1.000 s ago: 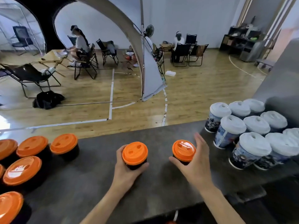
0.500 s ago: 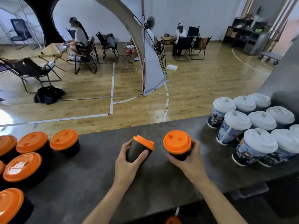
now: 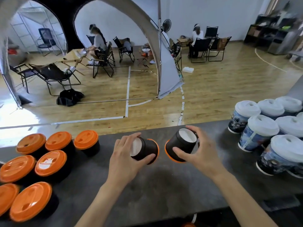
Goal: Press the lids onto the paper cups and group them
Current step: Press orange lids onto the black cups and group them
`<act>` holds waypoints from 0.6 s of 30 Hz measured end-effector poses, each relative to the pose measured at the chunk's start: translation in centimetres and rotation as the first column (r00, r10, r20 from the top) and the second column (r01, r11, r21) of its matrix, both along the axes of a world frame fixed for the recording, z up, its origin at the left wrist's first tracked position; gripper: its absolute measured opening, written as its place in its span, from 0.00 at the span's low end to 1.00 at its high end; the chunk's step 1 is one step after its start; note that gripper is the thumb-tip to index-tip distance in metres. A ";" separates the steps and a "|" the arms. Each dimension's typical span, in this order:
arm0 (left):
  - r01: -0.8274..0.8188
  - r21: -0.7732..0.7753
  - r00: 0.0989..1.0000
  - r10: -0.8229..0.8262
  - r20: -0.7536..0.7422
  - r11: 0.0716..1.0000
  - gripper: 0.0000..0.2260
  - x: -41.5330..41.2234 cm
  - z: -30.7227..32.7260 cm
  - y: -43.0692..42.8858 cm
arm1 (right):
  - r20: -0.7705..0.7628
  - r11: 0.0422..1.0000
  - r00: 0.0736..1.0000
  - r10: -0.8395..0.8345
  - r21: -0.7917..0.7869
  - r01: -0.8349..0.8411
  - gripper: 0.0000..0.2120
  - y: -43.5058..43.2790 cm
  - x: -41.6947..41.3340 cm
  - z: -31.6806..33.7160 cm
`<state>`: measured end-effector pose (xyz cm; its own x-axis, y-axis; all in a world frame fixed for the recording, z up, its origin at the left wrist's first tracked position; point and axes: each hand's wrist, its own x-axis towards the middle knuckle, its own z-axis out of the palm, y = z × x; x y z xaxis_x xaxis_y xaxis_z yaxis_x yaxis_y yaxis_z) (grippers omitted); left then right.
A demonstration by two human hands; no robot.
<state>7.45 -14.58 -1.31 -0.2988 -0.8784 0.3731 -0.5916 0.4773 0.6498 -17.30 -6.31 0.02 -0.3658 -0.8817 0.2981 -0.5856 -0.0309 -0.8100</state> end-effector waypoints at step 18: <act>-0.037 -0.126 0.999 0.039 0.007 0.991 0.35 -1.7 -0.1 1.5 | -0.032 0.990 0.991 -0.132 -0.049 0.131 0.39 2.1 -0.1 -0.2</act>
<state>5.74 -13.12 -1.41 -0.2704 -0.8353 0.4788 -0.6168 0.5321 0.5800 -17.38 -4.19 -0.22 -0.4663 -0.8114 0.3525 -0.6151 0.0110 -0.7884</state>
